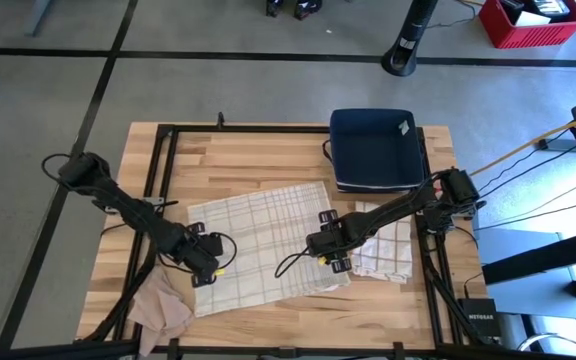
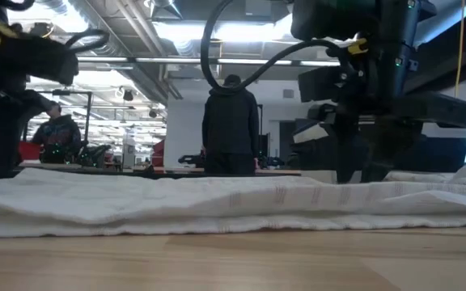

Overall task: Fold towel
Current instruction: Fold the white plaid towel

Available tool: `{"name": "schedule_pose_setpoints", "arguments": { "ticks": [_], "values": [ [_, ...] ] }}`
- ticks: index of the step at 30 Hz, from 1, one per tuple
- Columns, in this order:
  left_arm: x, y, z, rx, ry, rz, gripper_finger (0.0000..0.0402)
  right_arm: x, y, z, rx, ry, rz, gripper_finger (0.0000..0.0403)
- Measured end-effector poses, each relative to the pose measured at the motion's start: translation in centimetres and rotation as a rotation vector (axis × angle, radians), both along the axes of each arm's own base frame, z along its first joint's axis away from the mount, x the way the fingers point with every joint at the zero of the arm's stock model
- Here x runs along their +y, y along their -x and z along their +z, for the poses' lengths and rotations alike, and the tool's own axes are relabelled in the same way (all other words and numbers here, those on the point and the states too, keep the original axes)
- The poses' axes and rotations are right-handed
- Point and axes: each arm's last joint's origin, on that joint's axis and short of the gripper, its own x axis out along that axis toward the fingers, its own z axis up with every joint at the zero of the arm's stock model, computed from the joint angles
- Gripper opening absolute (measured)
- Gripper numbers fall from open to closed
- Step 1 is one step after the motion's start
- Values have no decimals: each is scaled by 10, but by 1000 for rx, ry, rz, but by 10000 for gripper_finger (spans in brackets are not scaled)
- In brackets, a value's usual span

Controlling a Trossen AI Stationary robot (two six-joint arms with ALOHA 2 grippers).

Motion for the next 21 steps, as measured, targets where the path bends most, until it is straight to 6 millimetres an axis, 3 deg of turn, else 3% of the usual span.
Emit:
{"name": "schedule_pose_setpoints", "arguments": {
  "ticks": [12,17,21],
  "values": [
    [-2,-1,-23,153,-49,-9,205,-1,2,2,17,10,36,185],
    [-3,-1,-27,169,-57,12,205,-3,13,18,43,9,34,185],
    [-5,1,-27,167,-61,2,205,-8,19,32,-39,-15,48,186]
  ]
}}
